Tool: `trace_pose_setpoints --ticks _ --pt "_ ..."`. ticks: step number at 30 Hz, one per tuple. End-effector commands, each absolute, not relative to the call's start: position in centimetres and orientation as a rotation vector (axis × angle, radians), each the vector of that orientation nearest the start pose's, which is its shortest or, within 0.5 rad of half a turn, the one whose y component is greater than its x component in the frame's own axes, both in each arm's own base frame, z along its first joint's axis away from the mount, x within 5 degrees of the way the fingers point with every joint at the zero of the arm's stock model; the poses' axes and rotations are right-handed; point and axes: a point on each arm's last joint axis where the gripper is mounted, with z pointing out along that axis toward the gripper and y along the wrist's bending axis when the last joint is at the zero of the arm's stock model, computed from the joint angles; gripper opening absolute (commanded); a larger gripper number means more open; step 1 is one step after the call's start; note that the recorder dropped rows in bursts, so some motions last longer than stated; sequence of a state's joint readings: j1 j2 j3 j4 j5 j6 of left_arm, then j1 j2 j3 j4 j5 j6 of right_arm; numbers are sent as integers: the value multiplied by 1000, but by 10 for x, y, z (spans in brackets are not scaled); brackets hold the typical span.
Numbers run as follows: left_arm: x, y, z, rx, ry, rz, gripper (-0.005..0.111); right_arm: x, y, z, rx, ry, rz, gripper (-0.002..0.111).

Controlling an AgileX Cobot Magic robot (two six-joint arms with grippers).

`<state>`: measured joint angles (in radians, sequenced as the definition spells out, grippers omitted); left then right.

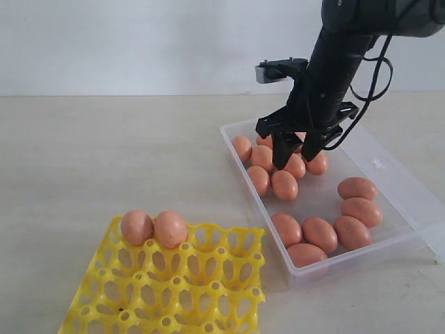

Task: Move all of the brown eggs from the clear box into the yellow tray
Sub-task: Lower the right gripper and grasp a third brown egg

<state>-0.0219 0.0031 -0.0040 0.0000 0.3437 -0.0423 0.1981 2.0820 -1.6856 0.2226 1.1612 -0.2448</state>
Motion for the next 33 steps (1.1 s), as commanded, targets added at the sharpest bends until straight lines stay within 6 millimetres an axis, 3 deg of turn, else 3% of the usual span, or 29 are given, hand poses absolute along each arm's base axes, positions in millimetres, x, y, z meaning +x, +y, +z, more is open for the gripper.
trace_pose_setpoints --ticks 1,22,24,27,33 --pt "54 -1 183 -14 1821 -43 4 419 105 195 -496 2972 361 52" --pt "54 -1 183 -14 1821 -43 4 434 104 142 -462 3008 341 50" --pt "54 -1 183 -14 1821 -43 4 435 104 143 -461 2997 339 41" --pt "54 -1 183 -14 1821 -43 4 435 103 142 -523 2987 324 1" --pt "54 -1 183 -14 1821 -43 4 429 102 142 -557 3049 320 0"
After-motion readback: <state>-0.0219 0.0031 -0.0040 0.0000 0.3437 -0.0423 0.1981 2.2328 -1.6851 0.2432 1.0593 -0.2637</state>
